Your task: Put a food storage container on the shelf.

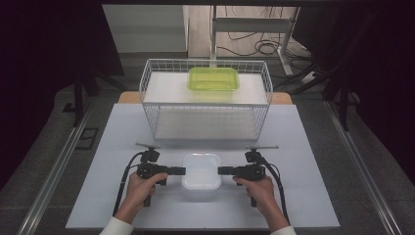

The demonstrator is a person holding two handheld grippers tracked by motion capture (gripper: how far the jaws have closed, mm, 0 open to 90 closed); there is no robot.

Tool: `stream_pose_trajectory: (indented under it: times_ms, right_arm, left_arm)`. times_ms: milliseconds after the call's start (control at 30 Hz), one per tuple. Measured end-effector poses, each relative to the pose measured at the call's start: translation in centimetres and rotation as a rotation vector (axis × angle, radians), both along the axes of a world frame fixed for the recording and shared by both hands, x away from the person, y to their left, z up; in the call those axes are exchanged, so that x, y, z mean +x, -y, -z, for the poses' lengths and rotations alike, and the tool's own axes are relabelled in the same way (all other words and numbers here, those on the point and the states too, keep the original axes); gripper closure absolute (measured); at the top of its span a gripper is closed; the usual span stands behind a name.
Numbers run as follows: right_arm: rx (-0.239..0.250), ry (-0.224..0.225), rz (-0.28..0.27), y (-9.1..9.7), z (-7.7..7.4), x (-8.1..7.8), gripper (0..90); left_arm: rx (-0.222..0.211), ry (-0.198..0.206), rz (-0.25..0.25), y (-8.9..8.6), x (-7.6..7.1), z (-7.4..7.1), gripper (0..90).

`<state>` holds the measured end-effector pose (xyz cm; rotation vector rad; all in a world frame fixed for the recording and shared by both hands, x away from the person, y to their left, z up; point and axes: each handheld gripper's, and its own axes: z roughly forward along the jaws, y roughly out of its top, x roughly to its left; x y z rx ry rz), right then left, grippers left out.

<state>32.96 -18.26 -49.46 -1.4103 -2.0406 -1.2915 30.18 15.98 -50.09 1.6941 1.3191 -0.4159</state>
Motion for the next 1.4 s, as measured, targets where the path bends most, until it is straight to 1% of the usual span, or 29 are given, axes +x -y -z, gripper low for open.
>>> stream_pose_trajectory:
  times_ms: [33, 100, 167, 233, 300, 400, 567, 767, 800, 900, 1000, 1067, 1267, 1400]
  right_arm:
    - [0.005, 0.005, -0.002, 0.1, 0.0, 0.0, 73.7]
    - [0.01, 0.0, 0.0, 0.1, 0.0, -0.2, 74.2]
    - [0.006, 0.001, 0.0, 0.1, -0.1, -0.3, 74.5]
    - [0.007, 0.006, -0.002, 0.1, -0.2, -0.3, 75.5]
    - [0.006, 0.017, -0.003, 0.1, -0.3, -0.4, 76.6]
    - [-0.002, 0.043, -0.006, 0.1, -0.6, -0.5, 77.7]
    - [-0.019, 0.074, -0.006, 0.0, -0.7, -0.6, 78.2]
    - [-0.025, 0.085, -0.006, 0.1, -1.0, -0.7, 78.4]
    - [-0.022, 0.084, -0.008, 0.1, -1.1, -0.7, 78.4]
    - [-0.014, 0.104, -0.011, 0.2, -1.6, -0.8, 78.5]
    - [-0.015, 0.118, -0.016, 0.2, -1.9, -0.9, 78.5]
    - [-0.016, 0.134, -0.02, 0.2, -2.2, -1.0, 78.5]
    - [-0.013, 0.186, -0.029, 0.2, -3.3, -1.3, 78.5]
    - [-0.016, 0.206, -0.029, 0.2, -3.9, -1.7, 78.4]
  left_arm:
    - [0.002, 0.0, 0.0, 0.0, -0.1, 0.0, 73.9]
    - [0.009, 0.003, -0.001, 0.0, -0.2, -0.1, 74.2]
    - [0.017, 0.008, -0.003, 0.1, -0.4, -0.3, 74.6]
    - [0.014, 0.012, -0.003, 0.0, -0.4, -0.4, 75.7]
    - [0.014, 0.018, 0.007, -0.1, -0.5, -0.5, 77.1]
    - [0.009, 0.024, 0.009, -0.2, -0.5, -0.5, 78.7]
    - [0.017, 0.042, 0.01, -0.2, -0.7, -0.7, 79.4]
    - [0.017, 0.062, 0.014, 0.0, -0.9, -1.3, 79.6]
    - [0.016, 0.068, 0.013, 0.0, -0.9, -1.4, 79.6]
    - [0.014, 0.082, 0.014, 0.0, -1.1, -1.9, 79.6]
    - [0.027, 0.101, 0.013, 0.1, -1.3, -2.3, 79.7]
    - [0.032, 0.116, 0.014, 0.1, -1.4, -2.7, 79.7]
    - [0.026, 0.15, 0.01, 0.1, -1.8, -3.6, 79.7]
    - [0.041, 0.176, 0.011, 0.1, -2.2, -4.4, 79.7]
